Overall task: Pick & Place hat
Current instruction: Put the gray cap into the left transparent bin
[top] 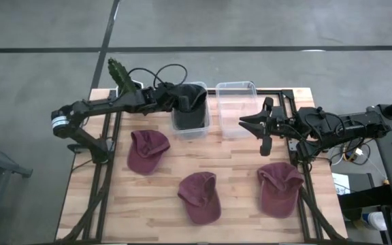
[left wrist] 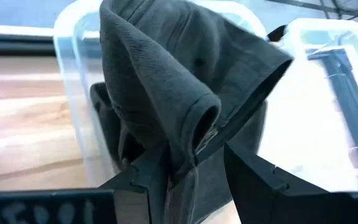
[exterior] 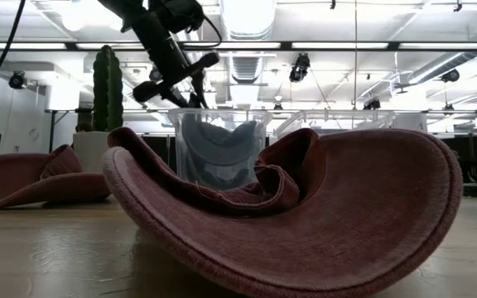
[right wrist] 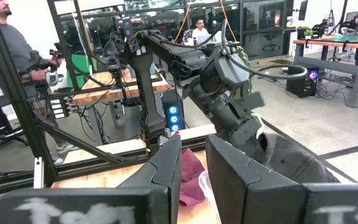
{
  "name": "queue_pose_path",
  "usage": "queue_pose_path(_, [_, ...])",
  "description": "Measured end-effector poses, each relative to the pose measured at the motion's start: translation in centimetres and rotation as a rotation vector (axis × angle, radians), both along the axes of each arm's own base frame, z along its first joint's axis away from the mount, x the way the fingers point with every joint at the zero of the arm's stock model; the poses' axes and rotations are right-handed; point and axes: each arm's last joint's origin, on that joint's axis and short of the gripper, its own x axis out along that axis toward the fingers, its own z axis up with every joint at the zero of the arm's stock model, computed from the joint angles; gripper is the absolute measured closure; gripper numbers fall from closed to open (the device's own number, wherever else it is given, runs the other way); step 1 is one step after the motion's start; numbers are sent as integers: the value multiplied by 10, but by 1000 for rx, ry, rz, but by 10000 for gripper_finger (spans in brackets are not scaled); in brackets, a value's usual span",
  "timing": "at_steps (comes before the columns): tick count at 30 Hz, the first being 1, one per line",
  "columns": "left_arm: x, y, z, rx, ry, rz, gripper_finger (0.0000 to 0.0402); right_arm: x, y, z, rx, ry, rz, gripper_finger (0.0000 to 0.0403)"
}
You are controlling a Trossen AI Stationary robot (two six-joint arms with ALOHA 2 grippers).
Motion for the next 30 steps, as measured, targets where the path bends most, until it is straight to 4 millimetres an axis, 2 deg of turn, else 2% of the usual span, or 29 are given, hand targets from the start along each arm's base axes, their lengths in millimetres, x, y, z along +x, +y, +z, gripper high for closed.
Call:
queue_pose_path(4, [1,1,8,42,2,-18,255,0,0,0,0,0,0,335])
queue_pose_path(14, [1,0,7,33,16,-24,255,0,0,0,-5,1,0,335])
queue_pose_path(24, [2,4,26,120,19,-39,255,0,0,0,-2,1,0,335])
queue_pose_path(30, [2,4,26,128,26,-48,255,0,0,0,0,0,0,335])
